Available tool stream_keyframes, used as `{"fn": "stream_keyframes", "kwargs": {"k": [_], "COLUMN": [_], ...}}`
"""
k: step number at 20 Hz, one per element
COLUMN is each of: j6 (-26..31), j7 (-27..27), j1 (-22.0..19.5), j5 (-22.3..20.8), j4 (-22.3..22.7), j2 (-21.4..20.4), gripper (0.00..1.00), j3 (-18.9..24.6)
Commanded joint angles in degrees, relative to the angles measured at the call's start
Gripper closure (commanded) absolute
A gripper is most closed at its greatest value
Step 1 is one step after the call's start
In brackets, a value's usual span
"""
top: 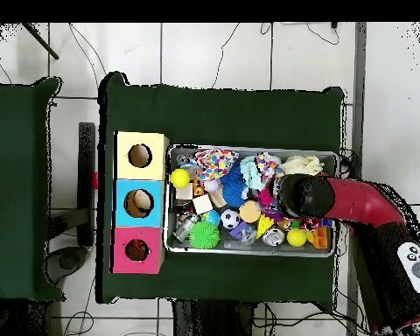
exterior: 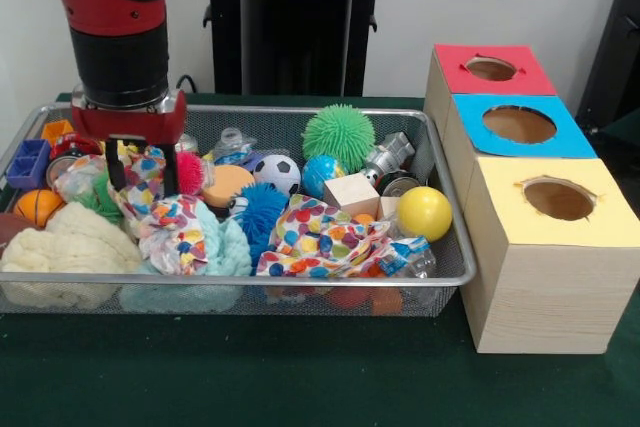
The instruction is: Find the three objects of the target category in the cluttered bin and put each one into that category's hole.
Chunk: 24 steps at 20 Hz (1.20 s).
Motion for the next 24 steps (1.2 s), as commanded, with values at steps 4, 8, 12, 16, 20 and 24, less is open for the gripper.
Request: {"fn": "stream_keyframes", "kwargs": {"k": [4, 8, 12, 16, 20, 24], "j6": [5.5, 6.1, 7.1, 7.9, 6.8, 3.6], "j7": [-15.3, -11.2, -8.7, -6.0, -2.9, -0.5], "j1": [-1.3, 0.7, 2.2, 4.2, 6.2, 7.3], "j5": [-3.8, -2.3, 0.6, 2.4, 3.1, 3.5], "j4": [4.5, 8.8, 12.2, 13.3, 14.6, 15.6], "j2": [-5.0, -8.8, -11.2, -12.6, -13.5, -12.4], "gripper": [0.0, 0.0, 0.0, 0.0, 0.0, 0.0], "j3": [3.8, 2.7, 4.3, 4.6, 3.8, 3.2]}}
